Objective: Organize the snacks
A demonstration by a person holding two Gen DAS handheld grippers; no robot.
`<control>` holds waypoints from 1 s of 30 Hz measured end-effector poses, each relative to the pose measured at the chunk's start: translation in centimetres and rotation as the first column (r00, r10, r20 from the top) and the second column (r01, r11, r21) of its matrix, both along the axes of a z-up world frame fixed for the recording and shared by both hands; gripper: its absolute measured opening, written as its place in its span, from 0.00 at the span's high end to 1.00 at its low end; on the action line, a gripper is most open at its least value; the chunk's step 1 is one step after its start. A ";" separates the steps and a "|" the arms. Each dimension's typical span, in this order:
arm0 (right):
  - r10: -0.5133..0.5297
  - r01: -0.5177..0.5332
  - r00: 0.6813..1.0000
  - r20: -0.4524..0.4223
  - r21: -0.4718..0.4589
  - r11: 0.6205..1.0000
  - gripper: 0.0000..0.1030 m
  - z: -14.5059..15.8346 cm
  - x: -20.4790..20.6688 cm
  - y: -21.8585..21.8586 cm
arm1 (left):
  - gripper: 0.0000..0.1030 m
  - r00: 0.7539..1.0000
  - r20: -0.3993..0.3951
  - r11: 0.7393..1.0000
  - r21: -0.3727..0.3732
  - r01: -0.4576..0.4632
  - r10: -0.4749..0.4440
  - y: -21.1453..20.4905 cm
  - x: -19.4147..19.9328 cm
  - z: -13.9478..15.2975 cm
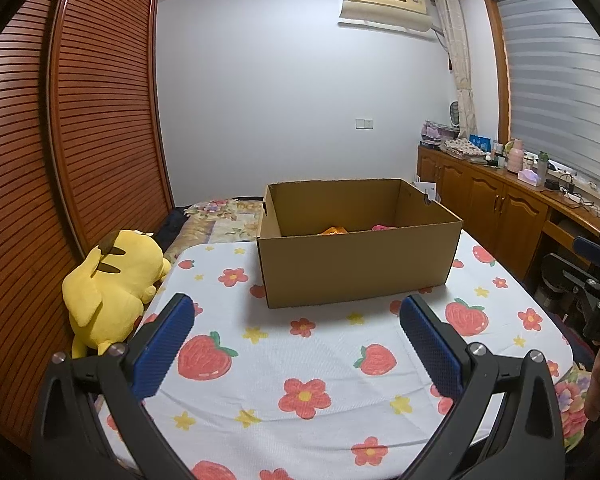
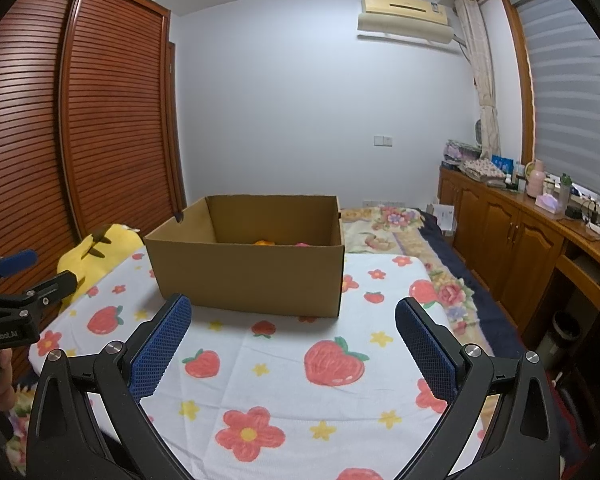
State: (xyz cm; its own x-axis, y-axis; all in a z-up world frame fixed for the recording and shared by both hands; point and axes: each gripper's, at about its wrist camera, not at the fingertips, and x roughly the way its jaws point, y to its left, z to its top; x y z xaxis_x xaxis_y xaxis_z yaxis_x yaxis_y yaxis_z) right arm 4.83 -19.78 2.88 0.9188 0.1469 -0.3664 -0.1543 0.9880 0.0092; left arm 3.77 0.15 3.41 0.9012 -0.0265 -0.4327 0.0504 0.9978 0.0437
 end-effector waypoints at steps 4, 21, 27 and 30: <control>0.001 -0.001 1.000 -0.001 0.001 1.000 0.00 0.0 0.0 0.0 | 0.00 1.000 0.002 1.000 0.000 0.000 0.000 0.0 -0.1 0.1; 0.002 -0.002 1.000 -0.003 0.006 1.000 0.00 0.1 -0.2 0.1 | 0.00 1.000 0.003 1.000 -0.003 0.002 -0.002 0.2 -0.1 0.4; 0.002 -0.002 1.000 -0.004 0.007 1.000 0.00 0.1 -0.2 0.1 | 0.00 1.000 0.007 1.000 -0.004 0.001 -0.001 0.3 -0.2 0.4; 0.002 -0.002 1.000 -0.003 0.008 1.000 0.00 0.1 -0.2 0.1 | 0.00 1.000 0.010 1.000 -0.002 0.000 0.000 0.3 -0.2 0.5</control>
State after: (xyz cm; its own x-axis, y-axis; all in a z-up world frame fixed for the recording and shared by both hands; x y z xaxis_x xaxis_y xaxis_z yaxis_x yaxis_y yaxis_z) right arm 4.65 -19.64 3.02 0.9173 0.1514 -0.3683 -0.1561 0.9876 0.0171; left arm 3.54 0.49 3.87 0.9054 -0.0272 -0.4238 0.0497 0.9979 0.0420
